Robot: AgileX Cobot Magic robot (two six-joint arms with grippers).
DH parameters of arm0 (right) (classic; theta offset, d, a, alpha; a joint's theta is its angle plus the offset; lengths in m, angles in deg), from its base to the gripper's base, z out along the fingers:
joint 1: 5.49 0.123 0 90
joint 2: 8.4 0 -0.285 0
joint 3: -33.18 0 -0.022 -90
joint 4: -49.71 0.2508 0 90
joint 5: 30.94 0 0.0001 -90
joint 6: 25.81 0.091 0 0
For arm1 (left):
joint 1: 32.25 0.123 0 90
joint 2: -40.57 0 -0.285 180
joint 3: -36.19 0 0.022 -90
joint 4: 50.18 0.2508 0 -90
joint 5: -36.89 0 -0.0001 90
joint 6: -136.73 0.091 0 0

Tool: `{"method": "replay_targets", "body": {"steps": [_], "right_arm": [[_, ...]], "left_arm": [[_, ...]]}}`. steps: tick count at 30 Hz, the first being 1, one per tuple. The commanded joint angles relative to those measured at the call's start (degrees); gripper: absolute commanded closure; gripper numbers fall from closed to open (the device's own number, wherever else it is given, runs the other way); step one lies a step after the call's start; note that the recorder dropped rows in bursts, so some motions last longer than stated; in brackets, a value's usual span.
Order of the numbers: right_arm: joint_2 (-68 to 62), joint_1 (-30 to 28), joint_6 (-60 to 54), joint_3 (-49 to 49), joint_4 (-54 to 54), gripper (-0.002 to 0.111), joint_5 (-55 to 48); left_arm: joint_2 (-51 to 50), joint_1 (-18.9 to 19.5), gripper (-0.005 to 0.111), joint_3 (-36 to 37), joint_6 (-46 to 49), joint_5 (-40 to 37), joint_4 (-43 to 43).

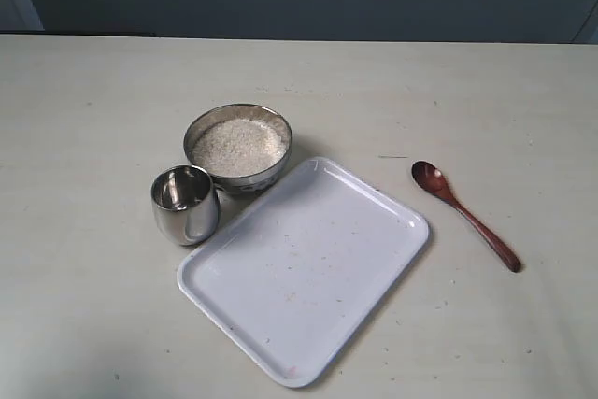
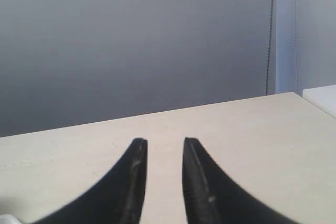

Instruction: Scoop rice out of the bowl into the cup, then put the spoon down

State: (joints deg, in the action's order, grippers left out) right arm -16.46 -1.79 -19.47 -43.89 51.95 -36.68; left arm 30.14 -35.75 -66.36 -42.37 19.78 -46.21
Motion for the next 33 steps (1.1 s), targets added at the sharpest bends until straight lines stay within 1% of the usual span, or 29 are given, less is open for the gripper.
{"method": "replay_targets", "body": {"steps": [1,8,9,11,13,15,17,19,20,22,23,30,33], "right_arm": [[0.27,-0.38,-0.20,-0.14,0.22,0.084,0.21],[0.27,-0.38,-0.20,-0.14,0.22,0.084,0.21],[0.27,-0.38,-0.20,-0.14,0.22,0.084,1.47],[0.27,-0.38,1.62,-0.14,4.15,0.084,7.22],[0.27,-0.28,7.24,-0.14,13.15,0.084,15.37],[0.27,-0.28,9.20,-0.14,21.19,0.084,23.49],[0.27,-0.28,9.20,-0.14,24.04,0.084,29.97],[0.27,-0.28,9.57,-0.14,24.30,0.084,34.07],[0.27,-0.28,12.67,-0.14,25.08,0.084,34.83],[0.27,-0.28,23.43,-0.14,25.94,0.084,35.20],[0.27,-0.28,24.74,-0.14,27.18,0.084,35.63],[0.27,-0.28,23.62,-0.14,27.46,0.084,35.06],[0.27,-0.28,25.77,-0.14,27.46,0.084,35.10]], "left_arm": [[-0.06,-0.10,0.106,-0.23,-0.36,0.47,0.03],[-0.06,-0.10,0.106,-0.23,-0.36,0.47,0.03],[-0.06,-0.10,0.106,-0.23,-0.36,0.47,0.03],[-0.06,-0.10,0.106,-0.23,-0.36,0.47,0.03],[-0.06,-0.10,0.106,-0.23,-0.36,0.47,0.03],[-0.06,-0.10,0.106,-0.23,-0.36,0.47,0.03],[-0.06,-0.10,0.106,-0.23,-0.36,0.47,0.03],[-0.06,-0.10,0.106,-0.23,-0.36,0.47,0.03],[-0.06,-0.10,0.106,-0.23,-0.36,0.47,0.03],[-0.06,-0.10,0.106,-0.23,-0.36,0.47,0.03],[-0.06,-0.10,0.106,-0.23,-0.36,0.47,0.03],[-0.06,-0.10,0.106,-0.23,-0.36,0.47,0.03],[-0.06,-0.10,0.106,-0.23,-0.36,0.47,0.03]]}}
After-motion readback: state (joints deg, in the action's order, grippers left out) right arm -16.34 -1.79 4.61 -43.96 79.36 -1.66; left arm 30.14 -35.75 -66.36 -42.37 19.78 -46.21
